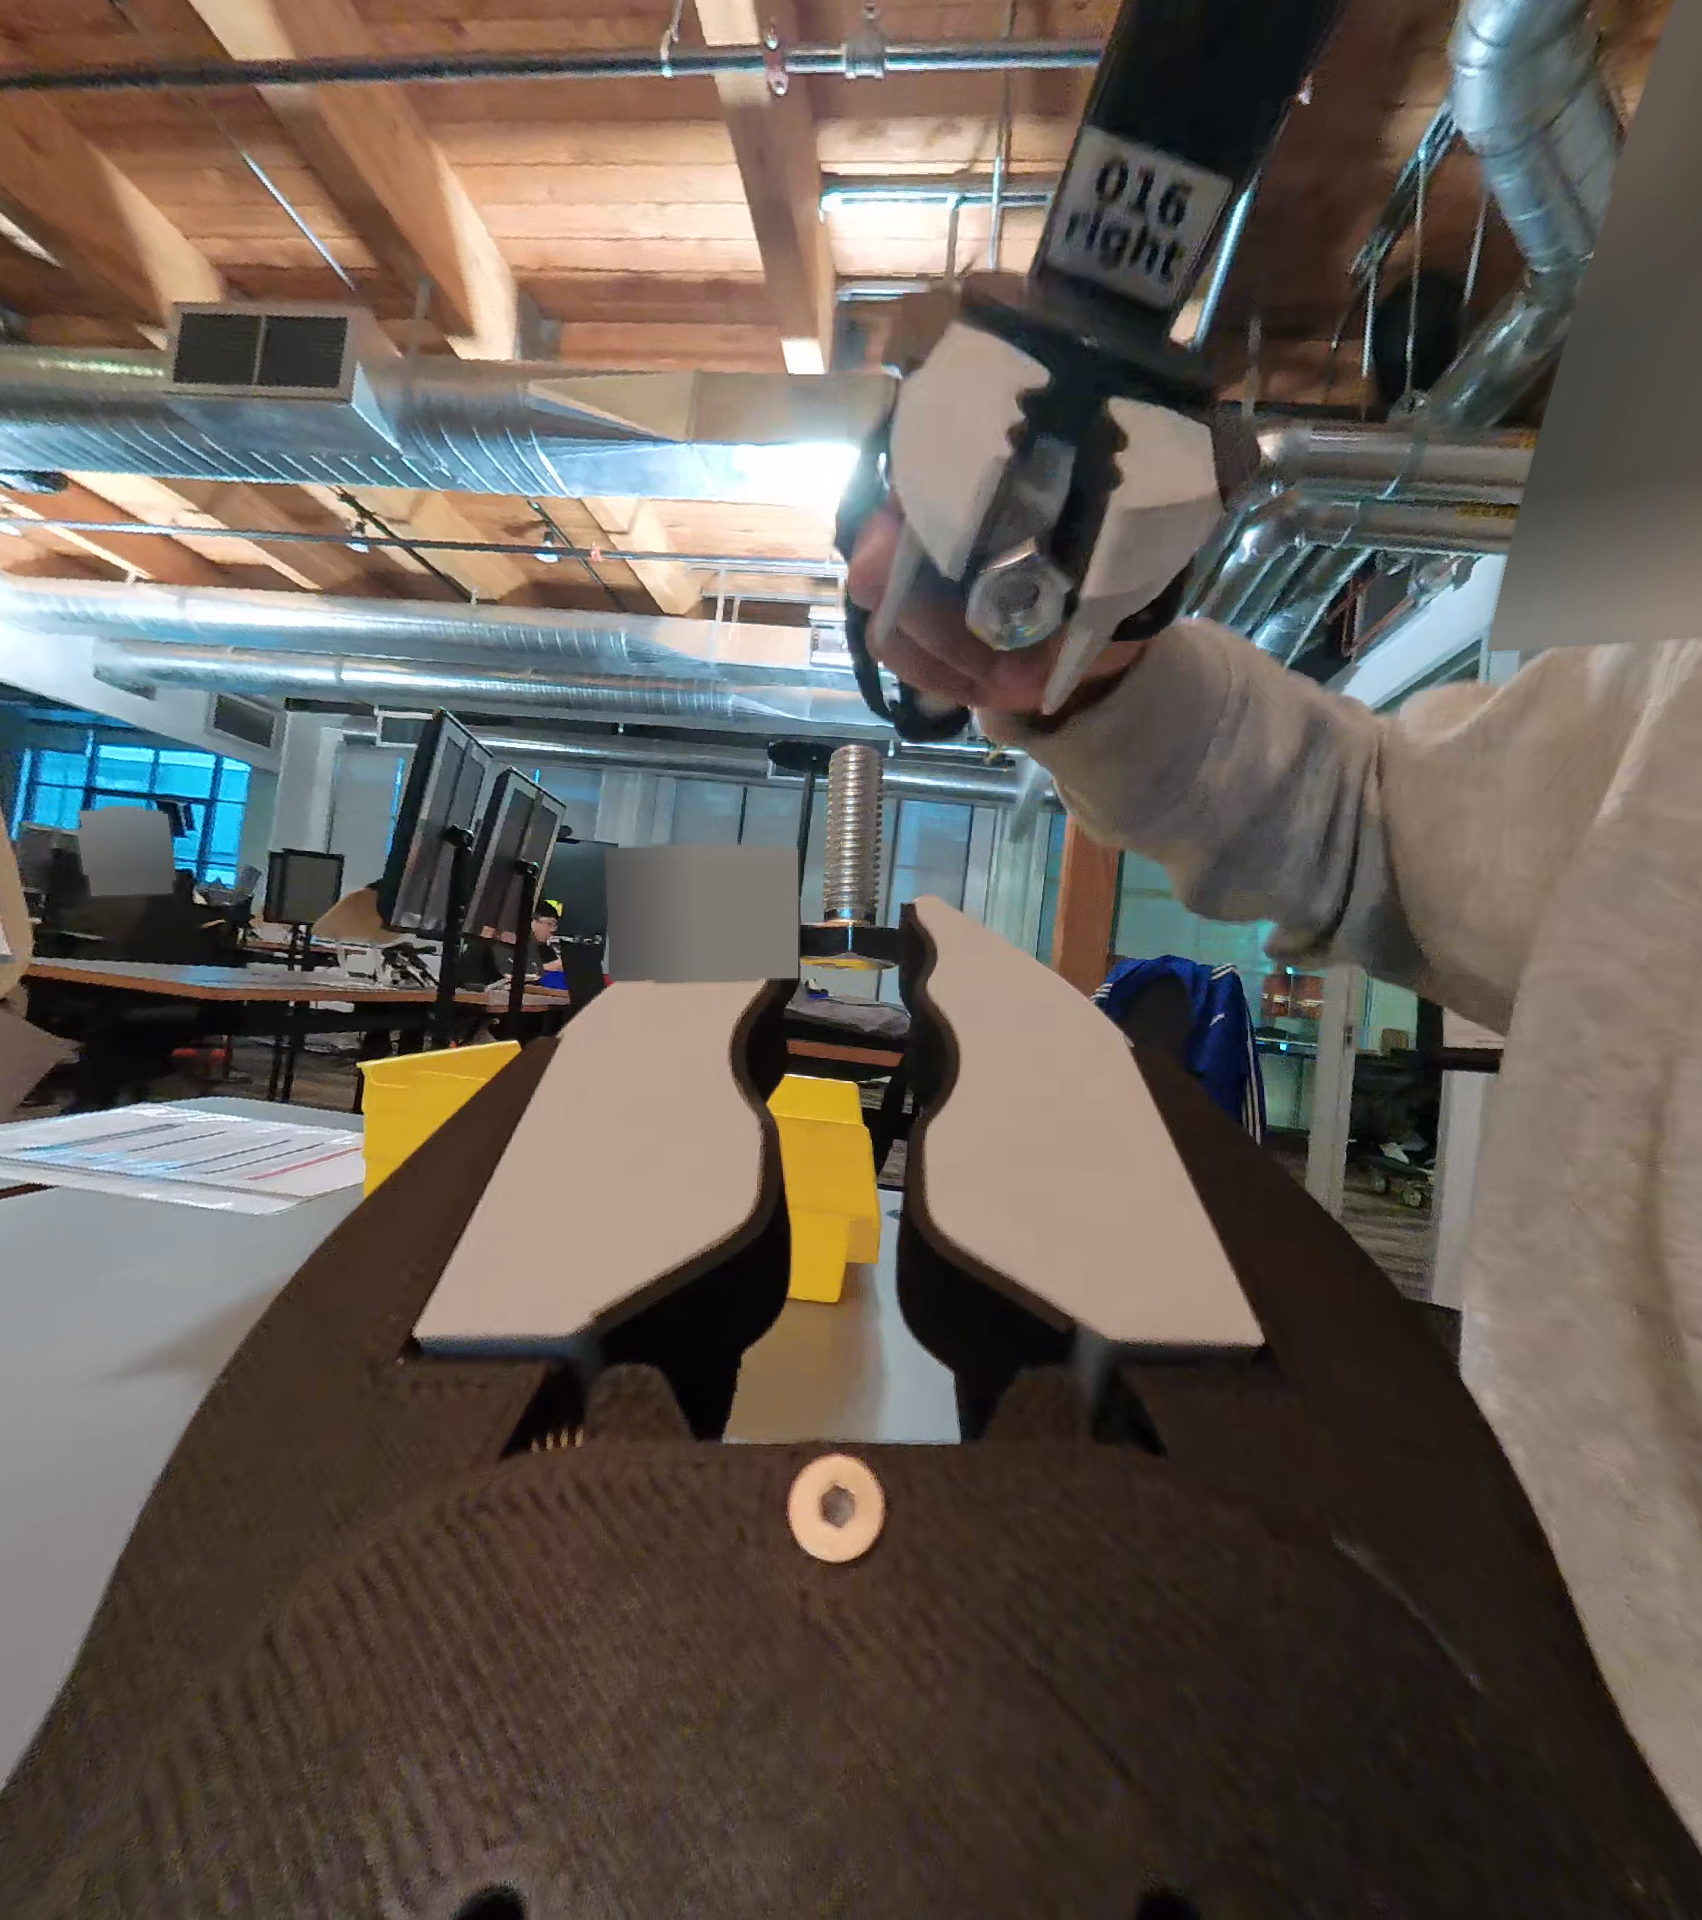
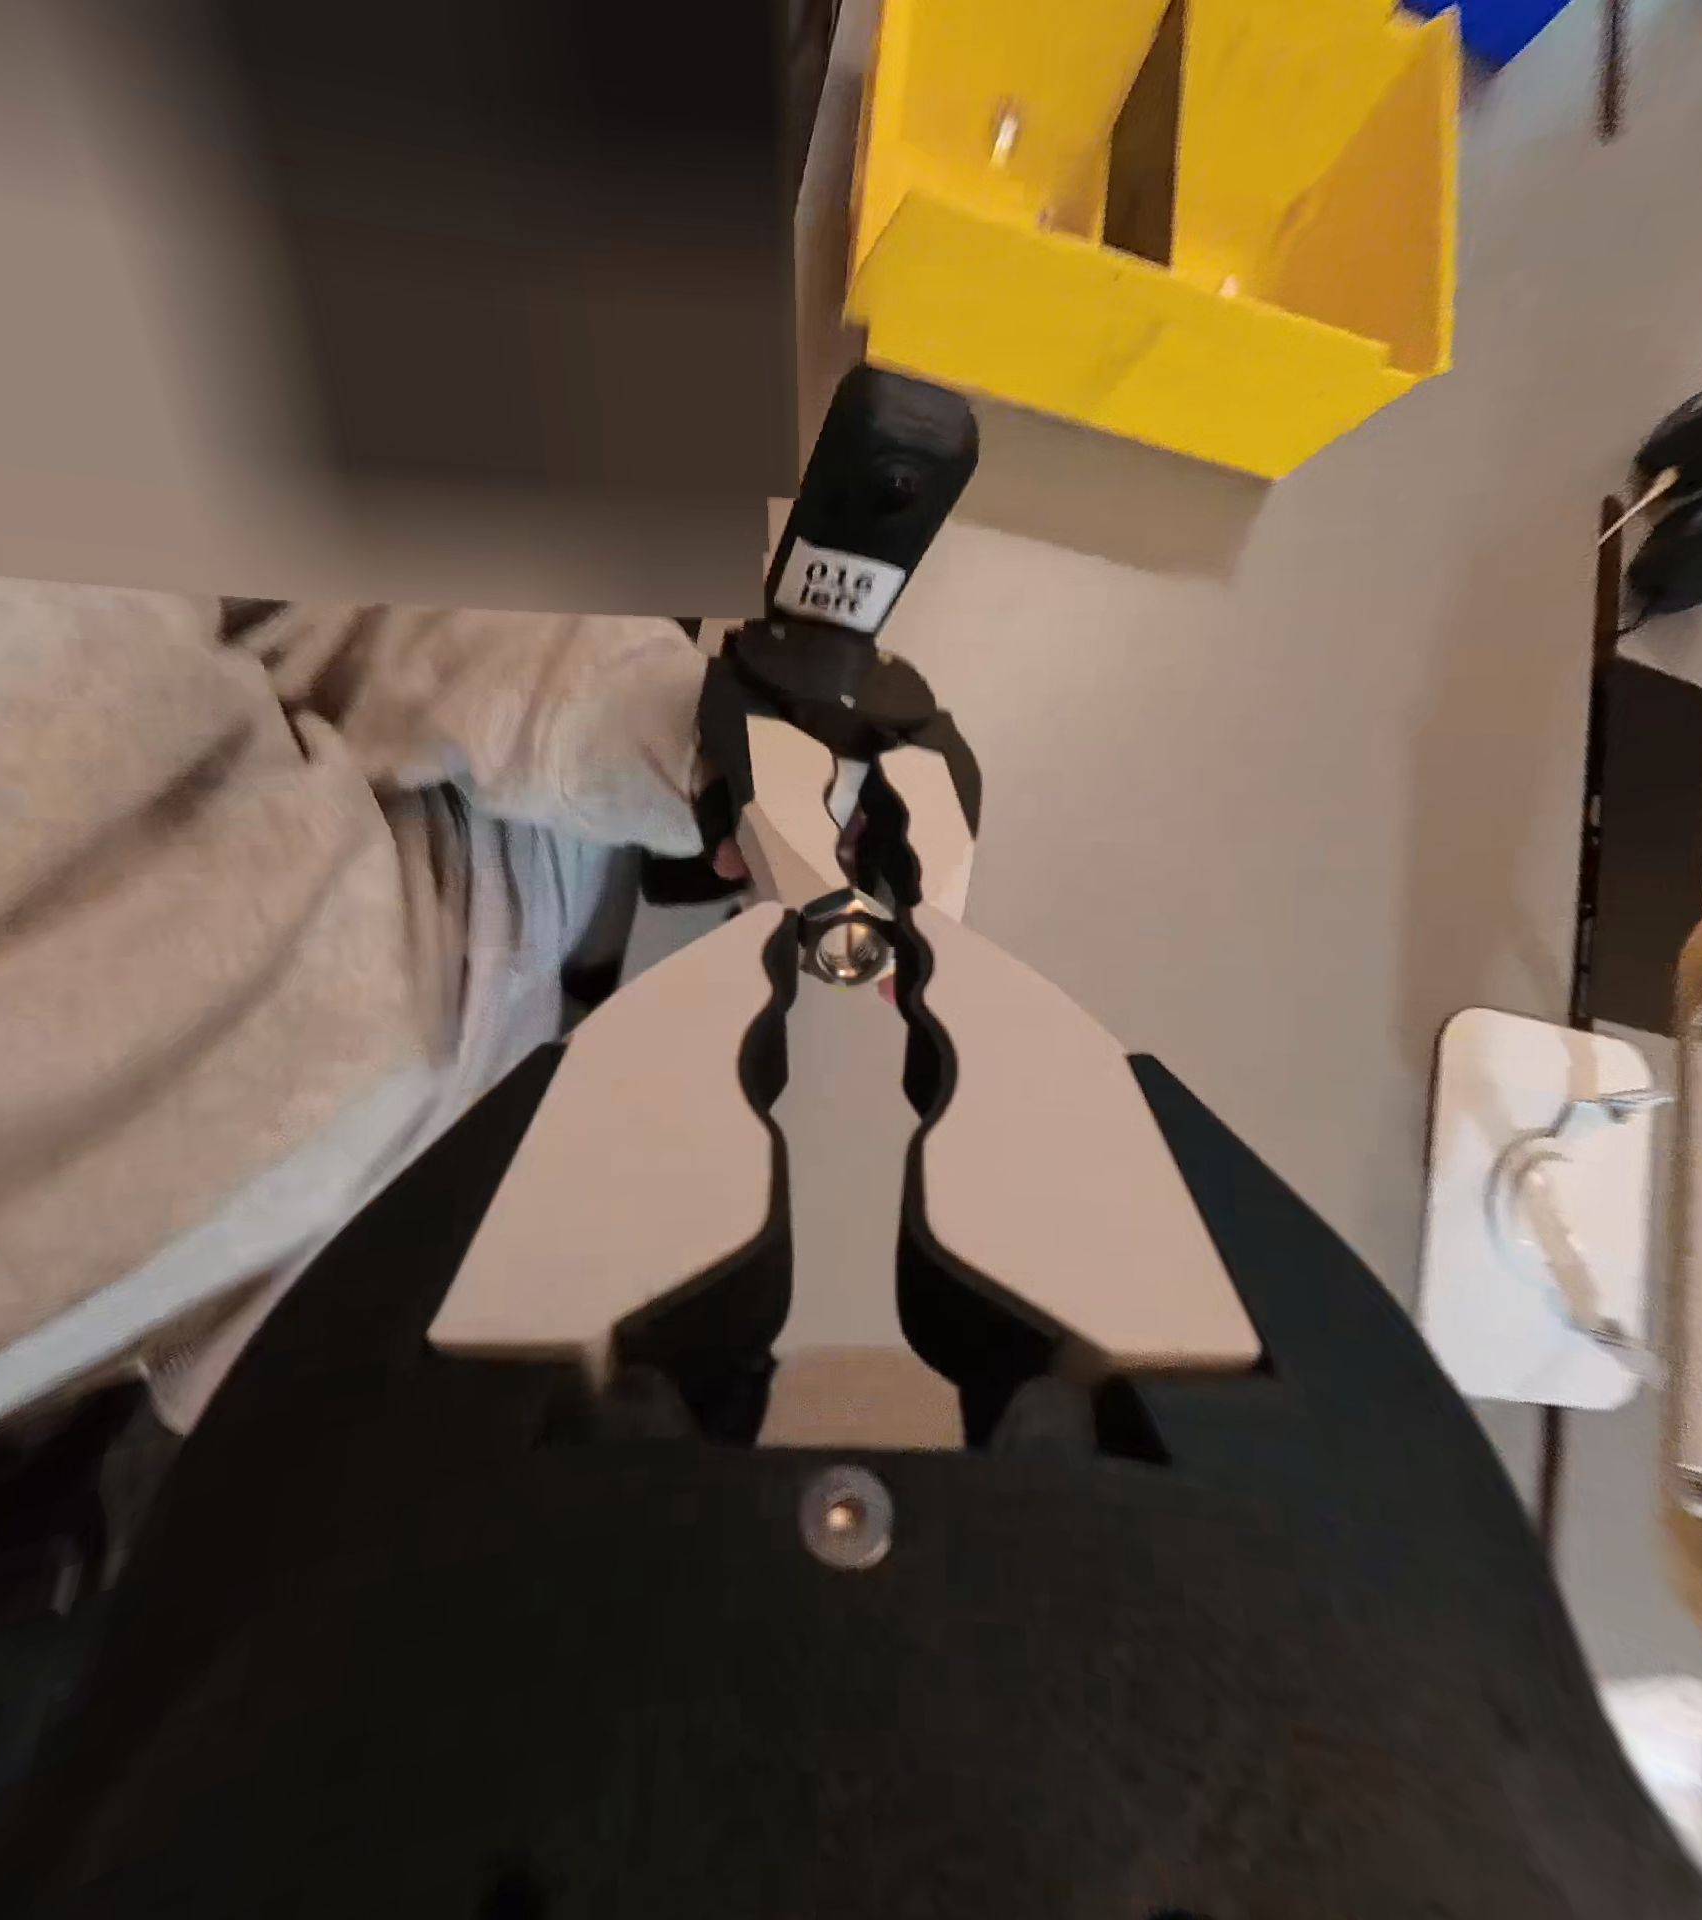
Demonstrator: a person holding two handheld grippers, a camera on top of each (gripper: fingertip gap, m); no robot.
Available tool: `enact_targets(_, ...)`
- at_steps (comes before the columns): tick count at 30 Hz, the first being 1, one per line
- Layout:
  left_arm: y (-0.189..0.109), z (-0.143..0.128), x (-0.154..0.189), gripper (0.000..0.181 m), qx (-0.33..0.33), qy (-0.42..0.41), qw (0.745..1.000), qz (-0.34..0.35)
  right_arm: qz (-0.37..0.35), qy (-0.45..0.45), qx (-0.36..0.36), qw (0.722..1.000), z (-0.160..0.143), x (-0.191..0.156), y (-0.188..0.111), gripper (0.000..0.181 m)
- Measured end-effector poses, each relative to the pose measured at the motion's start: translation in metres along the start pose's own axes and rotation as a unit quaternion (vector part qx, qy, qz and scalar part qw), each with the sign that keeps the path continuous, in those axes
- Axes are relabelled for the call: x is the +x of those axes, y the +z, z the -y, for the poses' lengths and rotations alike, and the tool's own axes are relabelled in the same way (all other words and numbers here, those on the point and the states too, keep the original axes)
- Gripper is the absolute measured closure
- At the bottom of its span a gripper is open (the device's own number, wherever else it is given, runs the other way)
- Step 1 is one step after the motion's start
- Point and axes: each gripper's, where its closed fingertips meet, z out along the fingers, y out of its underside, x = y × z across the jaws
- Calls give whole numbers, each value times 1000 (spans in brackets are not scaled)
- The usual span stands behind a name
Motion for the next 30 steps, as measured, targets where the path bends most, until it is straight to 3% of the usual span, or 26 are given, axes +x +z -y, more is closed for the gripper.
enact_targets(3,-4,4,1,163,5,6,1000,-1,-1,-53,-79,995,-5,8,13,163)
enact_targets(13,-9,8,4,162,5,23,1000,-9,70,-92,-159,981,-7,3,30,163)
enact_targets(23,-6,3,3,163,-11,38,999,-3,121,-122,-179,969,-16,7,35,163)
enact_targets(30,-8,5,1,162,-3,41,999,8,119,-141,-169,968,-14,9,38,163)
